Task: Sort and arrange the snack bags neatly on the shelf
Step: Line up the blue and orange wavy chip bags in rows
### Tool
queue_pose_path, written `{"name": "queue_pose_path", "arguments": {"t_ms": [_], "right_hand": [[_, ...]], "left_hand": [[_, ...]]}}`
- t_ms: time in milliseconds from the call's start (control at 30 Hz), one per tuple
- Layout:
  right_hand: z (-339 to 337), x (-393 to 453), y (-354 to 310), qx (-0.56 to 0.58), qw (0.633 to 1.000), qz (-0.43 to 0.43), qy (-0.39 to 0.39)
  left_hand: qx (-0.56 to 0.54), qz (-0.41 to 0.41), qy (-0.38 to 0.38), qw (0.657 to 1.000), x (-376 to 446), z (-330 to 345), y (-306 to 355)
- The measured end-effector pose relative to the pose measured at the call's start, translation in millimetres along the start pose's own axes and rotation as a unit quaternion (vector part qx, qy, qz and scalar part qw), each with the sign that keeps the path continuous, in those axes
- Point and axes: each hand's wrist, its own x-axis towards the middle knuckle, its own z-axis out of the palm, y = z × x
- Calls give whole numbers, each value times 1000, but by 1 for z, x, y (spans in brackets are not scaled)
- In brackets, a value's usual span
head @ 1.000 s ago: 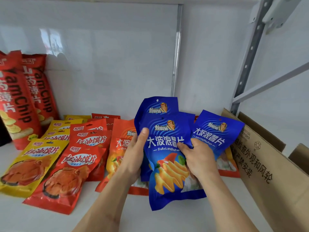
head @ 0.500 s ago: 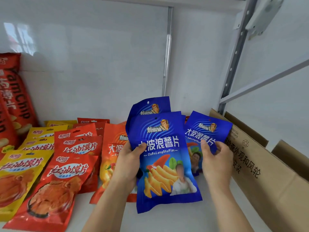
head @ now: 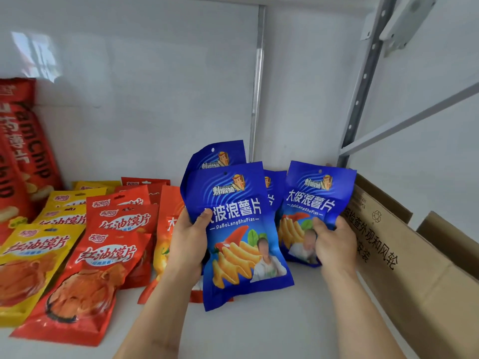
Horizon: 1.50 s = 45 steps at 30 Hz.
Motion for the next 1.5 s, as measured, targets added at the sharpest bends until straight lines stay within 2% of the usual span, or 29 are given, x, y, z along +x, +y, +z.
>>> {"name": "queue_pose_path", "arguments": {"t_ms": [300,433,500,533,567,633,700,733,800,900,933,1000,1100,1133,1200,1267,1333,1400,1500], "right_hand": [[-49,15,-47,-36,994,-103,-14],[-49,8,-50,-10,991,-72,-114],[-41,1,-45,-54,982,-64,-167],[-39,-2,-43,-69,981,-68,-168],[-37,-4,-42,-78,984,-77,-143],[-41,-3,-45,-101,988,-106,-41],[-50,-2,-53,-64,989,-128,35],[-55,-2,-57,-33,991,-128,33],[-58,-4,-60,9,993,-118,-25],[-48,-12,-55,-49,987,-61,-139],[-45,-12,-52,-95,984,-72,-130],[-45,-10,-49,-143,983,-111,-41],[-55,-3,-54,-64,987,-139,42],[-58,-2,-56,-42,989,-136,48],[-59,-4,-62,-11,993,-112,-20],[-51,-10,-60,-17,987,-52,-149],[-34,-23,-50,-44,964,0,-262],[-15,-34,-37,-78,951,-4,-300],[5,-42,-24,-86,948,-18,-307]], "left_hand": [[14,19,48,999,6,-2,1],[39,34,50,997,7,-1,1],[48,37,51,997,7,-1,1],[50,38,51,997,7,-1,0],[52,36,53,997,8,-1,0],[52,33,54,997,9,-3,-1],[50,32,54,997,11,-4,-2],[50,34,55,997,11,-4,-2],[47,38,58,997,11,-3,-3],[28,35,59,997,10,-2,-2],[26,34,62,997,10,-1,-2],[29,39,74,996,11,-1,-2],[31,40,82,995,11,-3,-1],[30,37,84,995,11,-3,-1],[26,39,93,995,10,-2,-1],[21,46,99,994,9,-2,0],[4,49,100,994,8,-1,0],[-11,47,94,994,6,0,1],[-15,34,89,995,2,1,4]]}}
